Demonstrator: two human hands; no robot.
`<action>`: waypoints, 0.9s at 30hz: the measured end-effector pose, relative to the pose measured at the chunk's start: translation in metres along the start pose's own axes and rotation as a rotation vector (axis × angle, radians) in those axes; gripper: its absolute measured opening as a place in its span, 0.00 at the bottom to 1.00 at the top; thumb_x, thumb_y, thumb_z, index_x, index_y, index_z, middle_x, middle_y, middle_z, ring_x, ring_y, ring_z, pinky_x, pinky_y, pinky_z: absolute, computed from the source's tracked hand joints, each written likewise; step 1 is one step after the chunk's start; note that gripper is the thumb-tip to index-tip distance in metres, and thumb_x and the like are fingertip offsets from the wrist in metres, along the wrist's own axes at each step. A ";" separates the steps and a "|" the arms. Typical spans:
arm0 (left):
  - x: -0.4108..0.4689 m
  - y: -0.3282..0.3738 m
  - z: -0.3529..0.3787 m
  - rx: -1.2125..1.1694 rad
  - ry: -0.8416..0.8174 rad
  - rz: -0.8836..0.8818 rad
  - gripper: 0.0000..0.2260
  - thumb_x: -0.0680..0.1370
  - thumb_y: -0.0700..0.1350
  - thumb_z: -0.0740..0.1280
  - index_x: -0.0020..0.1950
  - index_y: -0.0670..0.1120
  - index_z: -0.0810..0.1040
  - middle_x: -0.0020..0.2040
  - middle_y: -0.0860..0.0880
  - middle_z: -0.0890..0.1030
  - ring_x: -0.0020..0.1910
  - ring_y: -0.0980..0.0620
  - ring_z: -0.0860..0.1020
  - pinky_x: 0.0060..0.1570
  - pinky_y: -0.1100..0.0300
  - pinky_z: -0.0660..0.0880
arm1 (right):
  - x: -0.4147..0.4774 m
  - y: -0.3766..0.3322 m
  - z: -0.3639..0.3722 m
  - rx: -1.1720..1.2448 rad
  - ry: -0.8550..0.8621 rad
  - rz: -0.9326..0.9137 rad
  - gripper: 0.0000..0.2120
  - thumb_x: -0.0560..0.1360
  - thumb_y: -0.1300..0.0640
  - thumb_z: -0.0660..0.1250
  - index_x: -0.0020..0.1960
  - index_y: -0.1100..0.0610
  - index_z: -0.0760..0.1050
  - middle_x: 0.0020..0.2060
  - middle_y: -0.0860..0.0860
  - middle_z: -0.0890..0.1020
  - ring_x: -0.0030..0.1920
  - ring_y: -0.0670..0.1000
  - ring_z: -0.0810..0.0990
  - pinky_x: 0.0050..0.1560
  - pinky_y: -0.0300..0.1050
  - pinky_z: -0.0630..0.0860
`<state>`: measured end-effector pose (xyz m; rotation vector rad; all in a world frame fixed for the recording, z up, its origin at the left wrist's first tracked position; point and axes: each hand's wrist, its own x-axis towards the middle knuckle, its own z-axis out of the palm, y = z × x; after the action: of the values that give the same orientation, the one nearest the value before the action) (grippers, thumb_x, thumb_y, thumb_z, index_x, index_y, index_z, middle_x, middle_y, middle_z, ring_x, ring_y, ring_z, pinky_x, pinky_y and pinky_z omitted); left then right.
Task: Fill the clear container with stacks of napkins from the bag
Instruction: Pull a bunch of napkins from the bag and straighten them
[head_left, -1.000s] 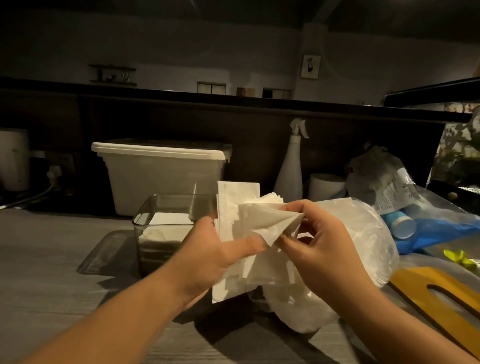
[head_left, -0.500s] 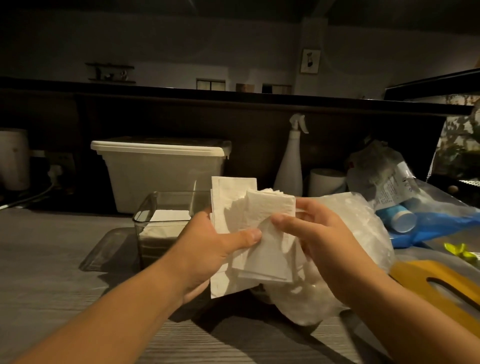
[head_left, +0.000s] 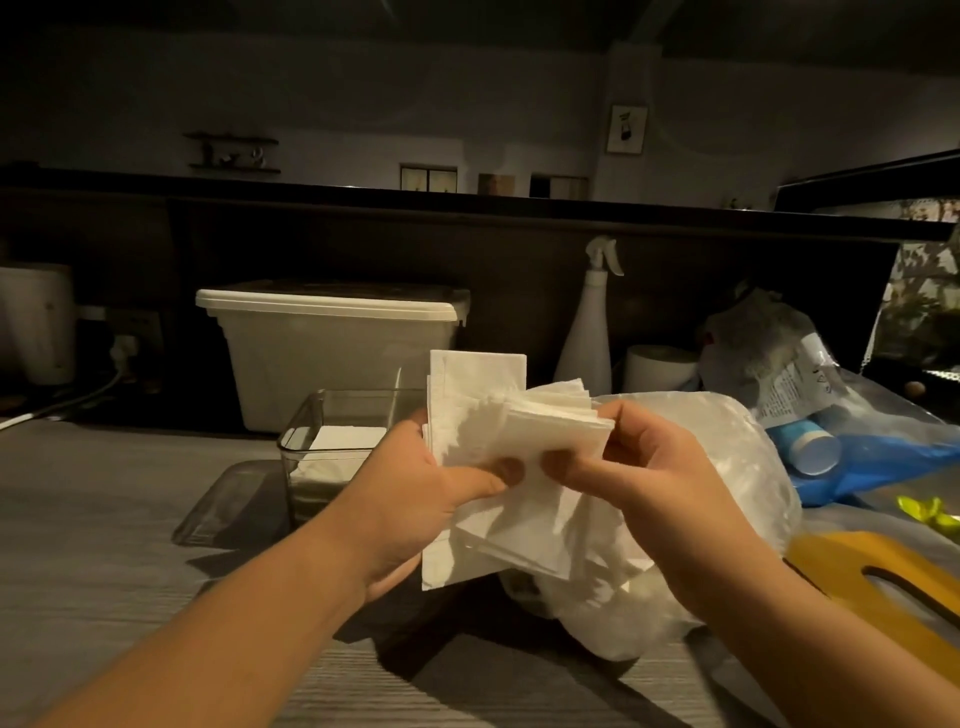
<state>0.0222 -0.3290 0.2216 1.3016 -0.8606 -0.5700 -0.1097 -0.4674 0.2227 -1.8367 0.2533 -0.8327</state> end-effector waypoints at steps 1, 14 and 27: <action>-0.001 0.001 0.001 -0.003 0.011 -0.004 0.20 0.69 0.33 0.73 0.59 0.44 0.79 0.45 0.49 0.87 0.44 0.56 0.85 0.37 0.66 0.79 | -0.001 0.000 0.002 -0.041 0.018 -0.021 0.12 0.69 0.56 0.76 0.51 0.53 0.80 0.46 0.48 0.86 0.48 0.47 0.85 0.47 0.44 0.83; -0.004 0.006 0.007 -0.218 0.080 -0.180 0.09 0.79 0.45 0.66 0.56 0.42 0.79 0.42 0.44 0.86 0.38 0.46 0.85 0.37 0.53 0.82 | 0.001 -0.013 -0.006 0.520 -0.091 0.197 0.07 0.65 0.64 0.69 0.43 0.59 0.81 0.37 0.53 0.85 0.36 0.51 0.86 0.31 0.40 0.80; -0.006 -0.003 0.012 -0.009 -0.084 -0.130 0.11 0.84 0.44 0.56 0.56 0.53 0.78 0.40 0.52 0.86 0.38 0.54 0.84 0.37 0.59 0.79 | -0.002 0.005 0.018 0.326 0.049 0.258 0.10 0.76 0.62 0.70 0.54 0.52 0.82 0.47 0.48 0.87 0.50 0.50 0.85 0.49 0.48 0.81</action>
<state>0.0100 -0.3321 0.2177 1.3395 -0.8453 -0.7343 -0.0985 -0.4548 0.2140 -1.4457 0.3554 -0.6933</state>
